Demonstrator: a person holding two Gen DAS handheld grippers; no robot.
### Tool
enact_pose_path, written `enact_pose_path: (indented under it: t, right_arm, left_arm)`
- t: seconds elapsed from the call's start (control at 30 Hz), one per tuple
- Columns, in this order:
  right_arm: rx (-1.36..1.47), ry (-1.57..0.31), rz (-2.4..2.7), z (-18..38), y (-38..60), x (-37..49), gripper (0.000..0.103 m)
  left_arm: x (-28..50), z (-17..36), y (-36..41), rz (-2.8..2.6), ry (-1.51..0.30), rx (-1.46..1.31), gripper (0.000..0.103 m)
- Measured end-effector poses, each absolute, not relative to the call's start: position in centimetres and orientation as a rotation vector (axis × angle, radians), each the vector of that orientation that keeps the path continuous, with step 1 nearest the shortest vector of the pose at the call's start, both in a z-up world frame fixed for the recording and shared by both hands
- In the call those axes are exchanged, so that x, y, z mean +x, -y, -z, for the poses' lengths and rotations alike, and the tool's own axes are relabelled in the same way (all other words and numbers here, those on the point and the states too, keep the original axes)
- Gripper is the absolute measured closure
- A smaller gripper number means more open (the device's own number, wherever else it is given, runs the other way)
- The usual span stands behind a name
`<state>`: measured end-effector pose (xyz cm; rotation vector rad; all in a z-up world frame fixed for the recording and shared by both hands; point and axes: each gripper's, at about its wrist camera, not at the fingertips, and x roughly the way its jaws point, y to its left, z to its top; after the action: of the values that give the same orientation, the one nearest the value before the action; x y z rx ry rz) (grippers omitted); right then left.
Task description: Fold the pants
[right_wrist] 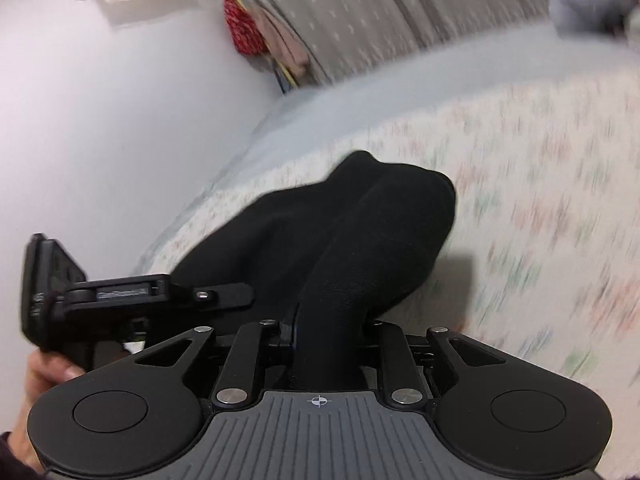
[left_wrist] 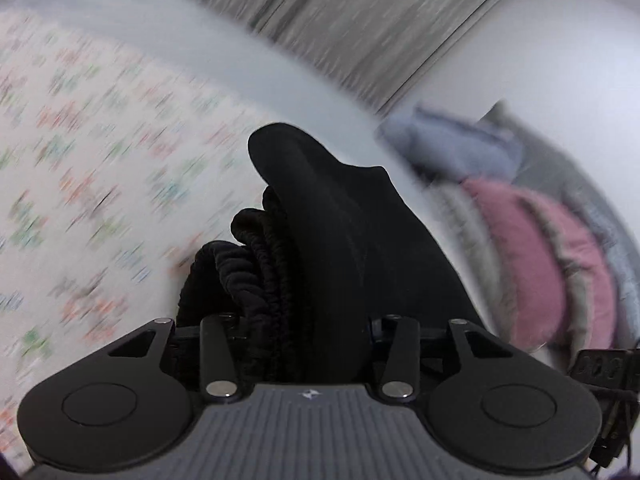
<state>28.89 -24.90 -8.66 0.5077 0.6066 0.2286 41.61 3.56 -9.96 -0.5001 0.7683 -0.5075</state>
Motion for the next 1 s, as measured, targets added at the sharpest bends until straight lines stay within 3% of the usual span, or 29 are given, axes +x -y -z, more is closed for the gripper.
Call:
enact_pose_path:
  t: [0.13, 0.23, 0.27, 0.3, 0.33, 0.37, 0.53, 0.83, 0.9, 1.0]
  right_arm:
    - [0.518, -0.582, -0.226, 7.7, 27.7, 30.6, 0.084]
    - [0.53, -0.678, -0.185, 11.3, 28.5, 33.0, 0.079]
    - [0.527, -0.731, -0.157, 13.0, 28.7, 33.8, 0.076]
    - [0.527, -0.785, -0.121, 14.7, 28.8, 34.4, 0.062]
    - [0.544, -0.791, -0.112, 15.9, 29.2, 34.4, 0.059]
    - [0.575, -0.765, -0.126, 16.2, 29.7, 34.3, 0.057]
    - [0.553, -0.752, -0.085, 15.3, 31.5, 33.5, 0.042]
    - [0.474, -0.689, -0.001, 13.6, 30.4, 31.2, 0.038]
    - [0.414, -0.641, -0.016, 12.6, 28.9, 30.6, 0.042]
    - [0.36, -0.616, -0.057, 11.7, 26.9, 30.4, 0.085]
  left_arm:
    - [43.5, 9.9, -1.1, 0.477, -0.767, -0.51, 0.066]
    - [45.1, 13.1, 1.1, 0.407, -0.833, -0.43, 0.064]
    - [45.4, 14.5, 1.4, 0.388, -0.857, -0.402, 0.06]
    - [45.5, 15.6, 1.4, 0.377, -0.854, -0.387, 0.05]
    - [45.6, 16.2, 0.9, 0.378, -0.842, -0.406, 0.04]
    - [45.7, 16.6, 0.2, 0.379, -0.844, -0.443, 0.037]
    - [45.8, 16.3, -0.8, 0.393, -0.859, -0.477, 0.035]
    - [43.3, 12.4, -1.0, 0.281, -0.709, -0.379, 0.035]
    - [42.4, 11.1, -0.2, 0.299, -0.65, -0.345, 0.042]
    - [40.1, 9.6, 1.5, 0.379, -0.557, -0.264, 0.066]
